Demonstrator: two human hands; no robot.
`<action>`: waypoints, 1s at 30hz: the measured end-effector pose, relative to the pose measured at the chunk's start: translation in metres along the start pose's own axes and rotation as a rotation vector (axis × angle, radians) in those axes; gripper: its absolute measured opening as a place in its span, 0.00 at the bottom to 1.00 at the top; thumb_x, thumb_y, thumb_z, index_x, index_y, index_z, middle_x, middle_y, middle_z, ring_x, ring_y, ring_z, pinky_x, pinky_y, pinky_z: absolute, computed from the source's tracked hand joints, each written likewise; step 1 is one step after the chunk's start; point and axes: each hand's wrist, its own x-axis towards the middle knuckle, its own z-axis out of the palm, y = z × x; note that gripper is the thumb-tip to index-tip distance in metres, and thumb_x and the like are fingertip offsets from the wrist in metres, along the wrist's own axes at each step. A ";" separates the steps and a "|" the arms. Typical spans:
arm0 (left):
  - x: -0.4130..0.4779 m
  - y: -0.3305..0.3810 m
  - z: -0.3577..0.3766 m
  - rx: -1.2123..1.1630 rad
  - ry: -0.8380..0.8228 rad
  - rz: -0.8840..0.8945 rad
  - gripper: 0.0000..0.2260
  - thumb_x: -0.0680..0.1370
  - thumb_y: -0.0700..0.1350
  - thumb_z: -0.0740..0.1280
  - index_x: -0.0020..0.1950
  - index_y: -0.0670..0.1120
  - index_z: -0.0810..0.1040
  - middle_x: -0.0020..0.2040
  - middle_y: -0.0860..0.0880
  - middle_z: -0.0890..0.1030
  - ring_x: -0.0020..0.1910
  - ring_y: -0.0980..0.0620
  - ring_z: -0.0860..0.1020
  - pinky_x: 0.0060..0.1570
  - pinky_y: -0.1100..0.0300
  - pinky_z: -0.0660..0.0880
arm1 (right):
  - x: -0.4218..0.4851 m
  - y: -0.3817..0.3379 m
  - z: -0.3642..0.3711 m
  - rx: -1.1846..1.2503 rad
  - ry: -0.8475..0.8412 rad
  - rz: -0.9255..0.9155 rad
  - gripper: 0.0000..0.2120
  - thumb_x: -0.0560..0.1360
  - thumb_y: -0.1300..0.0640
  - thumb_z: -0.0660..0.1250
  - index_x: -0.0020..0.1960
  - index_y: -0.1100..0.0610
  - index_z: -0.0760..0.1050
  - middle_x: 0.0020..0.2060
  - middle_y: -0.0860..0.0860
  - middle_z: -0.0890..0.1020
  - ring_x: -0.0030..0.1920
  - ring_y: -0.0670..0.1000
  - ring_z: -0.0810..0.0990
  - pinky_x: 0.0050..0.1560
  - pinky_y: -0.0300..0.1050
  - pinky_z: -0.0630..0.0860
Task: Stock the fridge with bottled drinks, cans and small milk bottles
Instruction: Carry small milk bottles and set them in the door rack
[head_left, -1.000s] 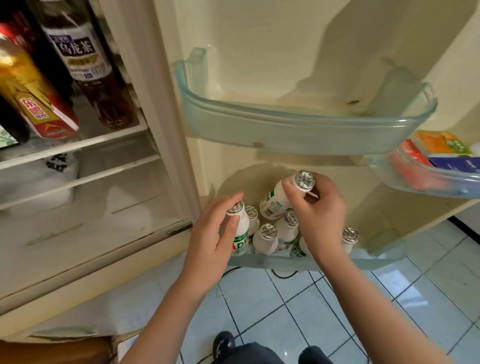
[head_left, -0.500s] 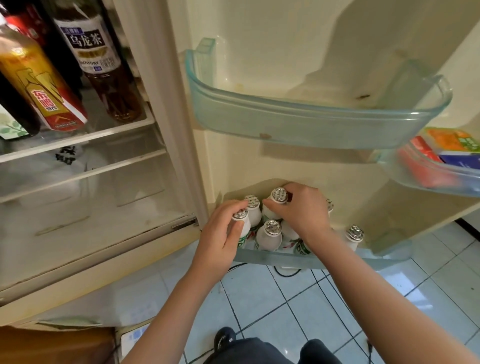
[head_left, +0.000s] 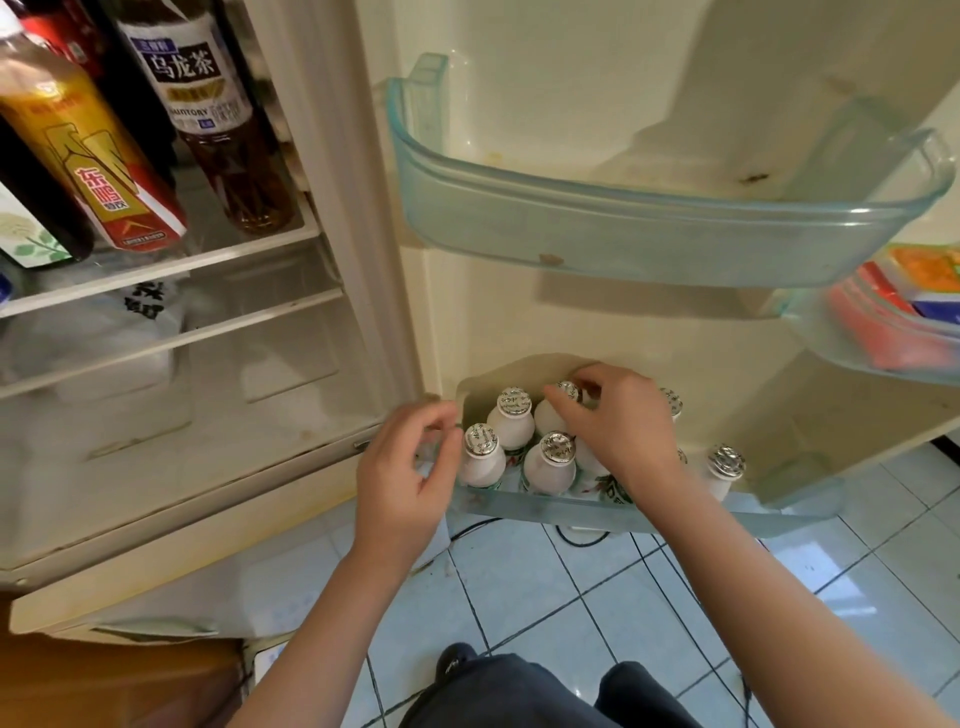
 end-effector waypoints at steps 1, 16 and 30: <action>0.003 0.000 -0.002 -0.012 0.079 0.000 0.08 0.77 0.44 0.64 0.54 0.44 0.77 0.49 0.54 0.77 0.49 0.56 0.77 0.49 0.59 0.76 | -0.004 -0.002 -0.002 0.032 0.083 -0.038 0.14 0.72 0.49 0.70 0.50 0.58 0.81 0.44 0.53 0.84 0.45 0.54 0.81 0.43 0.40 0.72; 0.049 -0.032 -0.002 0.133 -0.093 0.115 0.34 0.79 0.57 0.57 0.74 0.63 0.33 0.75 0.40 0.37 0.76 0.53 0.37 0.74 0.62 0.43 | -0.015 -0.044 0.005 -0.084 -0.346 -0.628 0.18 0.72 0.55 0.67 0.62 0.52 0.75 0.53 0.48 0.80 0.53 0.51 0.78 0.48 0.43 0.72; 0.047 -0.038 -0.003 0.218 -0.100 0.095 0.33 0.78 0.58 0.58 0.75 0.45 0.45 0.74 0.42 0.39 0.76 0.45 0.43 0.73 0.54 0.49 | -0.017 -0.050 0.020 -0.105 -0.331 -0.453 0.16 0.71 0.43 0.69 0.52 0.54 0.77 0.39 0.51 0.82 0.42 0.54 0.79 0.40 0.48 0.72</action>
